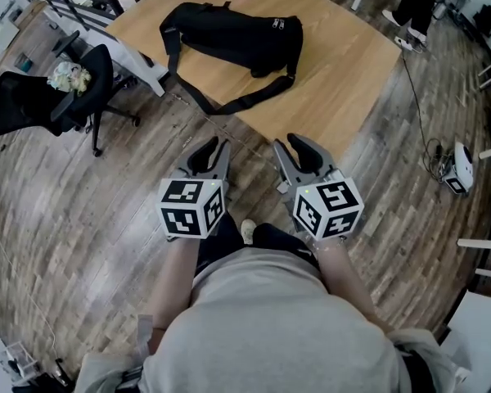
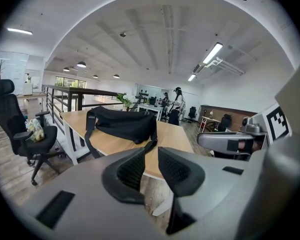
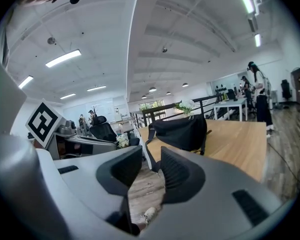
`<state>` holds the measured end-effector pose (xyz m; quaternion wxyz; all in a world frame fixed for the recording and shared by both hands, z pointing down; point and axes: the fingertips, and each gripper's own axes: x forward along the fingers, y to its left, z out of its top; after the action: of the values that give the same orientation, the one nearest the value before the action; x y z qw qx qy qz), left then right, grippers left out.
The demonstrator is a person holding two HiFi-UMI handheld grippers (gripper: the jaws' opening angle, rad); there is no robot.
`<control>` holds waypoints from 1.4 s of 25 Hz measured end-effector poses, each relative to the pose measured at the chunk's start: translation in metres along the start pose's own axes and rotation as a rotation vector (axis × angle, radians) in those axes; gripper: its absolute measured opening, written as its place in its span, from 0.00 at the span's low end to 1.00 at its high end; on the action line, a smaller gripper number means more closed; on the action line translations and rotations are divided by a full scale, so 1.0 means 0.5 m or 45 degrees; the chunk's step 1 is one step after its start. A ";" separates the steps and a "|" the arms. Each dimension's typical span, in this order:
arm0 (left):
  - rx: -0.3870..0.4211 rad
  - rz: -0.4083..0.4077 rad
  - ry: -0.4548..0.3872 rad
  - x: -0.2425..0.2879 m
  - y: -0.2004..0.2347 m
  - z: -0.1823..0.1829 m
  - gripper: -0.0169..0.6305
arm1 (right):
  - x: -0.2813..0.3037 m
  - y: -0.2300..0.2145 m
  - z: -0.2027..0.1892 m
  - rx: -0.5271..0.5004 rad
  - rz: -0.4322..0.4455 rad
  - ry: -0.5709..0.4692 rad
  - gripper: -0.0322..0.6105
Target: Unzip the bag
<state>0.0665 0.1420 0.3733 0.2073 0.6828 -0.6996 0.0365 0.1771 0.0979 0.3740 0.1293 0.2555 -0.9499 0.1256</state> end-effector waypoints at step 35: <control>0.134 -0.550 0.187 0.462 0.228 0.204 0.16 | 0.420 -0.202 0.144 0.171 -0.529 -0.003 0.24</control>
<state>-0.0645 -0.1018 0.3851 0.2248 0.8221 -0.5173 0.0772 0.0408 -0.1038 0.3893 0.1339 0.4541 -0.8664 0.1589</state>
